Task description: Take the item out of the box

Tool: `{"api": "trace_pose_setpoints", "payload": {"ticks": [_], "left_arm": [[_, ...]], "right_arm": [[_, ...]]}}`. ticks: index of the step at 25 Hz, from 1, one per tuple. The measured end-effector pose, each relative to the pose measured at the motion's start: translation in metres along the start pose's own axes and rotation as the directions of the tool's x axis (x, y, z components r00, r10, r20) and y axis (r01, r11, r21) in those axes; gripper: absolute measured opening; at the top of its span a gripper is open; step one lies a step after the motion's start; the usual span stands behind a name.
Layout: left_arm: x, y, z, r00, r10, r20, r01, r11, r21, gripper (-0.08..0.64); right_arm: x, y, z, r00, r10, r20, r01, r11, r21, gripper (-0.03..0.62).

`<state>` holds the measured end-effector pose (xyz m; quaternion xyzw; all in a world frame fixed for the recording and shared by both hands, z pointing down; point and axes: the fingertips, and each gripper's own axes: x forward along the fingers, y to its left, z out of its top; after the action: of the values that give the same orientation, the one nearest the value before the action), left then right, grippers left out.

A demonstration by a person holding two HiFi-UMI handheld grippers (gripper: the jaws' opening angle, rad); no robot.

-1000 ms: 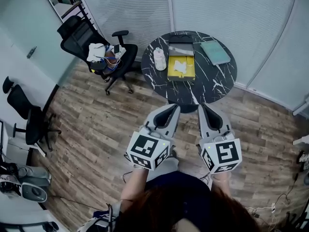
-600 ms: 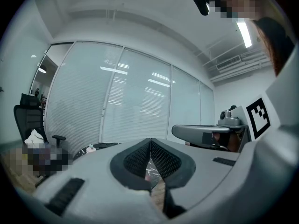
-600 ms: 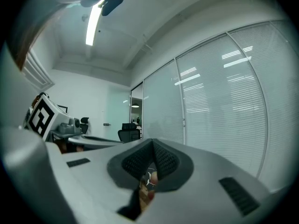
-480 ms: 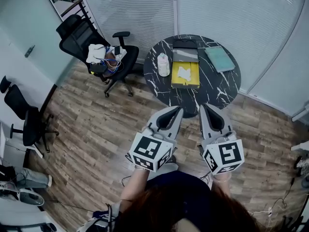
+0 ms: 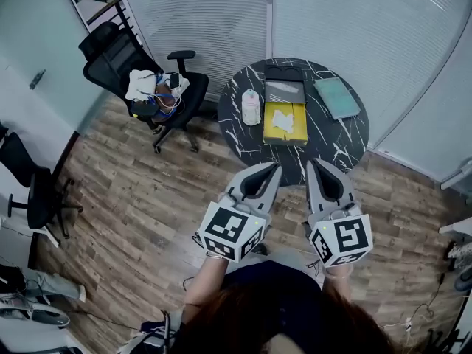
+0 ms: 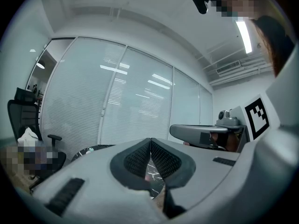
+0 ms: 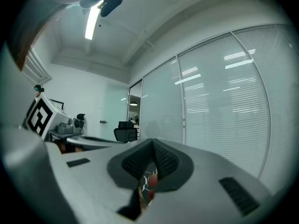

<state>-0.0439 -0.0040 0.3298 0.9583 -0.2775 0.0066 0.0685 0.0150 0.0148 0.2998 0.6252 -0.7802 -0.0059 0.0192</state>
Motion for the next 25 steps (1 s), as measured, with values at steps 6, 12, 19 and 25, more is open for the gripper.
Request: {"api": "trace_pose_setpoints", "payload": {"ticks": [6,12,19,25], "left_arm": [[0.012,0.008,-0.007,1.000,-0.022,-0.012,0.022,1.000,-0.021,0.026],[0.022,0.018,-0.007,1.000,-0.022,-0.017,0.022,0.999,-0.025,0.026],[0.042,0.036,-0.004,1.000,-0.006,-0.016,0.006,1.000,-0.020,0.026],[0.064,0.049,-0.002,1.000,0.001,-0.028,-0.001,1.000,-0.017,0.026]], "right_arm": [[0.013,-0.005,-0.006,1.000,-0.013,-0.019,0.013,1.000,-0.004,0.023],[0.027,-0.013,-0.008,0.999,-0.021,-0.025,0.020,1.000,-0.011,0.023],[0.052,-0.025,-0.011,1.000,-0.003,-0.024,0.003,1.000,-0.014,0.023],[0.073,-0.041,-0.012,1.000,0.009,-0.030,-0.009,1.000,-0.013,0.023]]}}
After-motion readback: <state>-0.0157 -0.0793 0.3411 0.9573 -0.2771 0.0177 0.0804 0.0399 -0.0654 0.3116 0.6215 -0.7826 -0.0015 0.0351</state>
